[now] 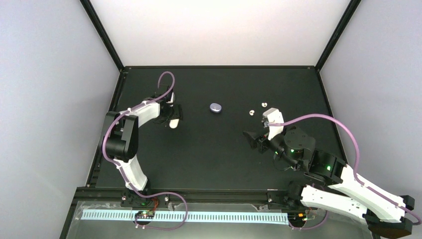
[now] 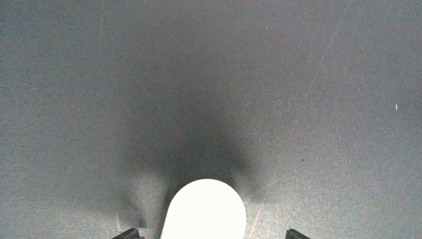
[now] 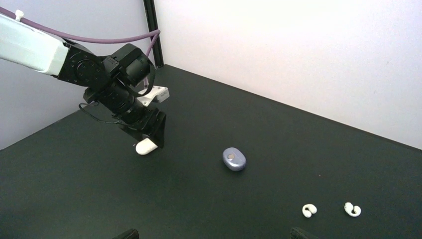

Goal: Insert the wireless bluetooth earbuds into the charging case
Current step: Pick up the charging case at the center of the board.

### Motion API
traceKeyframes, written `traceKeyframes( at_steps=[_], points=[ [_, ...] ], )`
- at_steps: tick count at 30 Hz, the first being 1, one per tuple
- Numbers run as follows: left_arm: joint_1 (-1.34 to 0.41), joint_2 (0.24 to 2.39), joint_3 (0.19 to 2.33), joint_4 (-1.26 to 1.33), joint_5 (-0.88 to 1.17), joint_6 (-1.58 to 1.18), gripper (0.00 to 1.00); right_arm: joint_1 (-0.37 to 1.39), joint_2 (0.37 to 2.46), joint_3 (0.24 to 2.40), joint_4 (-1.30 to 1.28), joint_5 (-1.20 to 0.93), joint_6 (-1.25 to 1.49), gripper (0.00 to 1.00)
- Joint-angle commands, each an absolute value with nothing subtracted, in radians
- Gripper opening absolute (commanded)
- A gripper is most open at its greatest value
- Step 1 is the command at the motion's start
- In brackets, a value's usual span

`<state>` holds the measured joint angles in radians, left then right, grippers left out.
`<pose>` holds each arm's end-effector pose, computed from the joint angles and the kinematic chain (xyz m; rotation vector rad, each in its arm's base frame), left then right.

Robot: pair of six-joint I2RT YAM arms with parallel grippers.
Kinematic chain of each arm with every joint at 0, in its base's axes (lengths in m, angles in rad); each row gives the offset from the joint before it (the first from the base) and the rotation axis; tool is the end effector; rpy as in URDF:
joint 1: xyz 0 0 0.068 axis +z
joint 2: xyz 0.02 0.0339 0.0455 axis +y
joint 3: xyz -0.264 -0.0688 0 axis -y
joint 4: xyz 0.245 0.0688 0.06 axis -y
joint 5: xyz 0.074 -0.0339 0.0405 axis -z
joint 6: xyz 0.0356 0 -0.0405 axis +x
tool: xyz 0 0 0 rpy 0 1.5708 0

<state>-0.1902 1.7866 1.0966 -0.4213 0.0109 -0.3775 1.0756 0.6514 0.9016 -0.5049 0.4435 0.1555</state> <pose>0.3459 -0.0670 0.1635 -0.2488 2.6856 -0.1908 0.0777 0.1118 0.3656 -0.5177 1.7506 0.4716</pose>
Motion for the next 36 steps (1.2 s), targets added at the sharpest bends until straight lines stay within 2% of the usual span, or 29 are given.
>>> traceKeyframes(
  at_steps=[1,6,15,27,32,36],
  points=[
    [-0.192,1.799,1.127,-0.445,0.054,-0.306,0.71,1.072,0.640,0.916,-0.515,0.456,0.149,0.78],
    [-0.212,1.833,1.136,-0.474,0.033,-0.268,0.66,1.071,0.648,0.922,-0.517,0.460,0.137,0.78],
    [-0.288,1.833,1.155,-0.494,0.018,-0.221,0.48,1.072,0.650,0.933,-0.528,0.459,0.132,0.78],
    [-0.498,1.672,1.107,-0.481,-0.023,-0.147,0.42,1.071,0.681,0.918,-0.520,0.431,0.143,0.78],
    [-0.550,1.665,1.099,-0.497,-0.034,-0.199,0.44,1.071,0.682,0.916,-0.531,0.430,0.152,0.78],
    [-0.516,1.634,1.088,-0.470,-0.059,-0.263,0.62,1.071,0.678,0.917,-0.535,0.431,0.164,0.78]
  ],
)
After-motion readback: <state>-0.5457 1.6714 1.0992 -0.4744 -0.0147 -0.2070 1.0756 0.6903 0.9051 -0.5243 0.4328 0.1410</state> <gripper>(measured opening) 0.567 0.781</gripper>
